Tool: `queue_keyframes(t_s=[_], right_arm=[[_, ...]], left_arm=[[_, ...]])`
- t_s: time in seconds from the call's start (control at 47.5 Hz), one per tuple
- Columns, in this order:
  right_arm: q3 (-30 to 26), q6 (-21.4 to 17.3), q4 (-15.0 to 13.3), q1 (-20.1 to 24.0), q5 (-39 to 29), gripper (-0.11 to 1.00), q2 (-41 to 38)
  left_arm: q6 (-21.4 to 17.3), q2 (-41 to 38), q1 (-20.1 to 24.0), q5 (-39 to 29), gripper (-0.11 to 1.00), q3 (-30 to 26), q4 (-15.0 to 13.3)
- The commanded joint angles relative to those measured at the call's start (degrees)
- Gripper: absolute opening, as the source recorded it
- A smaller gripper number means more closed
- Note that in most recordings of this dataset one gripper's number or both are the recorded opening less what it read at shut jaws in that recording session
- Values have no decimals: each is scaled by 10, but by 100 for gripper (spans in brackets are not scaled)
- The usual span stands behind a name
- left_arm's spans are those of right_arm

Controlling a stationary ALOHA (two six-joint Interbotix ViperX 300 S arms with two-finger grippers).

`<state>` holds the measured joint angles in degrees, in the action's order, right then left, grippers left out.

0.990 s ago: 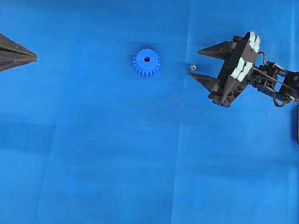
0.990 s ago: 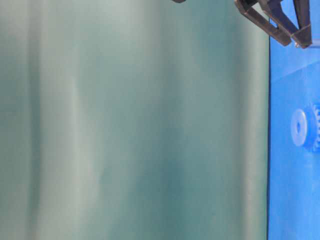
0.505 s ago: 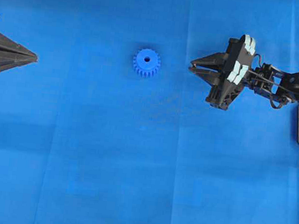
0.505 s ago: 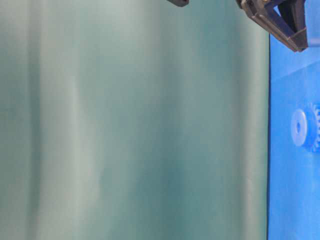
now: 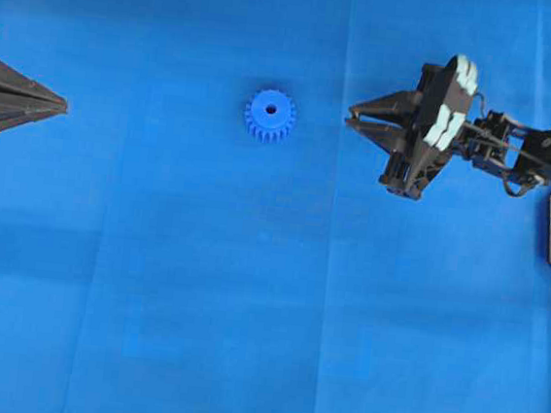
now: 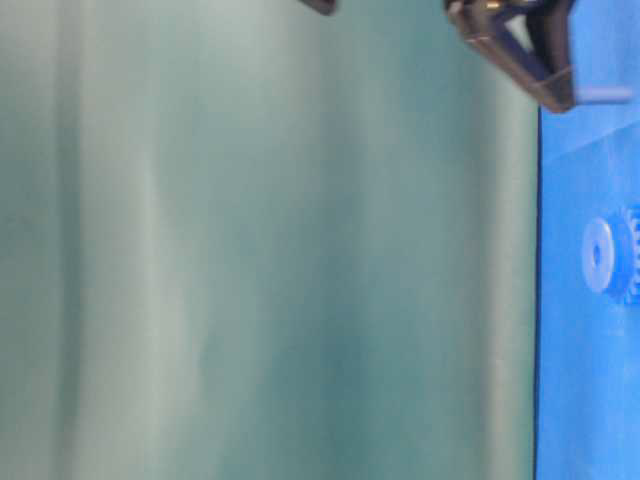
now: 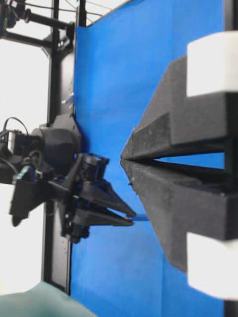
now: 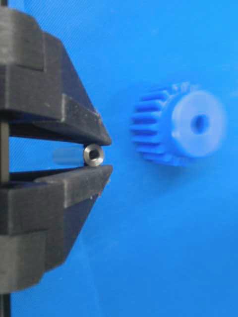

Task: Insert the shaft placed at a random location into the center hole of the small gear at another random location.
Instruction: 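Carry the held shaft left over the blue gear's center hole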

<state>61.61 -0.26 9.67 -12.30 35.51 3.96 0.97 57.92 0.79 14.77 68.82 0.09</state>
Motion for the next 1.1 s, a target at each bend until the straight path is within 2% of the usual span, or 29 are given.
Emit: queue_keyframes(t_s=[0.0, 0.147, 0.505, 0.779, 1.074], right_arm=[[-15, 4, -1, 2, -39, 3, 49], [-19, 7, -1, 2, -73, 3, 76], [-33, 7, -1, 2, -73, 3, 65], [-118, 10, -4, 2, -78, 3, -2], [-215, 11, -22, 2, -109, 3, -62]], left_arm=[[0, -2, 1, 3, 0, -5, 0], [0, 0, 1, 3, 0, -5, 0], [0, 0, 2, 1, 0, -5, 0], [0, 0, 1, -4, 0, -5, 0], [0, 1, 1, -6, 0, -5, 0]])
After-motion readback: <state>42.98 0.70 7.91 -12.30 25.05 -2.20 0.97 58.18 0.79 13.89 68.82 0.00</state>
